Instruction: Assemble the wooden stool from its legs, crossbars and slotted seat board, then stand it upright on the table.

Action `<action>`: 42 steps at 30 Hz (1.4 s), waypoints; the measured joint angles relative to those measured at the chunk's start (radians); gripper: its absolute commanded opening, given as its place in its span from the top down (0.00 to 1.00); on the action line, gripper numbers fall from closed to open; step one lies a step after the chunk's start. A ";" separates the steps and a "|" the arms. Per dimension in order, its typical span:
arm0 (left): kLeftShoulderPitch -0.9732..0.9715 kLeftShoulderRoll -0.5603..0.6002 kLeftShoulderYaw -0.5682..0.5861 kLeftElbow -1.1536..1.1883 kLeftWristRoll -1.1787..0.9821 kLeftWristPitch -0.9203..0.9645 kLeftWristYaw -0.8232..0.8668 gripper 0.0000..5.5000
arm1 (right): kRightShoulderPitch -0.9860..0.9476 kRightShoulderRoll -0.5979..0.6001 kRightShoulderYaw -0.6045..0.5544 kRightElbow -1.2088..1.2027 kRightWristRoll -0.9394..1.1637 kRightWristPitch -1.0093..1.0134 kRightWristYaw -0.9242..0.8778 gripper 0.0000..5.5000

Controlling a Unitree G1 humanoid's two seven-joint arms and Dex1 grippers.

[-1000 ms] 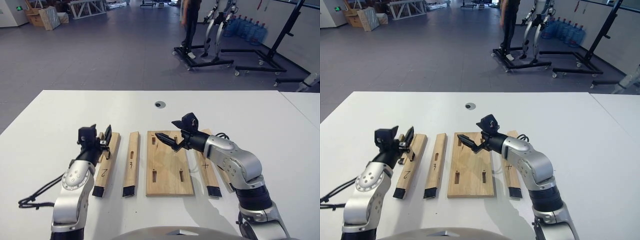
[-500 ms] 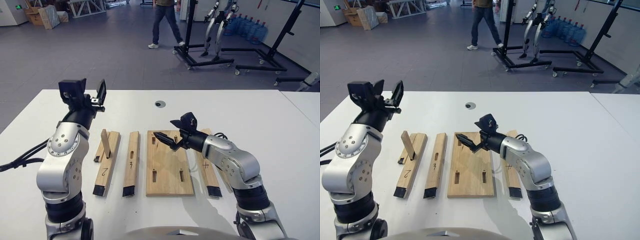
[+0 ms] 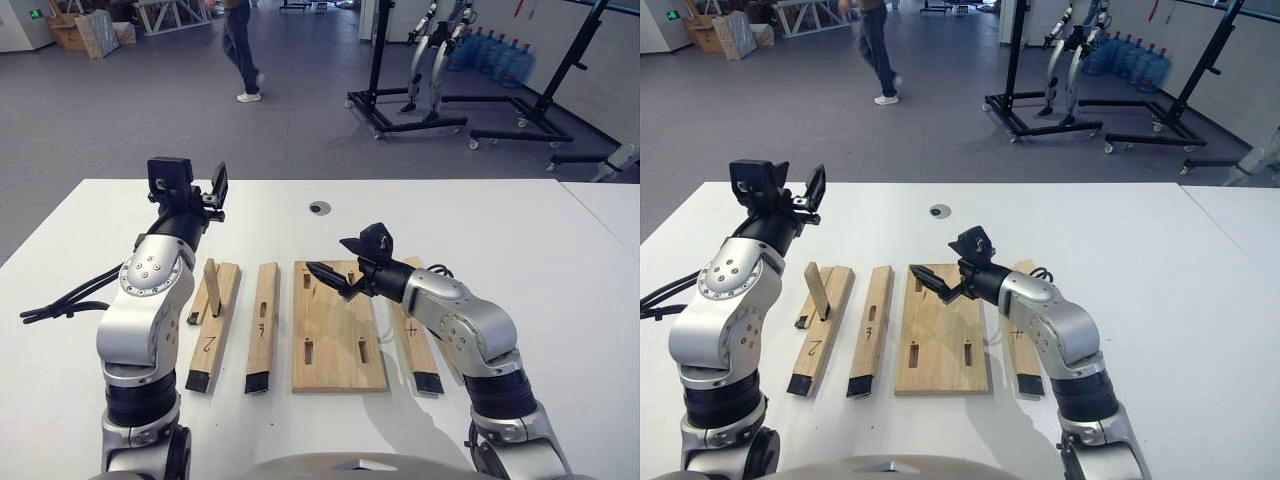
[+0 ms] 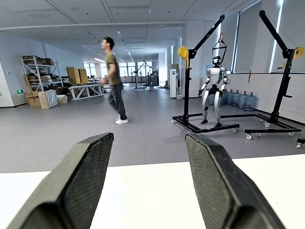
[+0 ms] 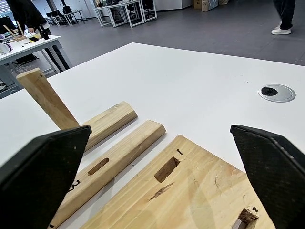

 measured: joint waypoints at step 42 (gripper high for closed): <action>-0.490 0.247 0.449 -0.034 -0.402 0.711 -0.013 0.50 | 0.008 0.001 -0.016 -0.022 0.003 0.017 -0.010 0.02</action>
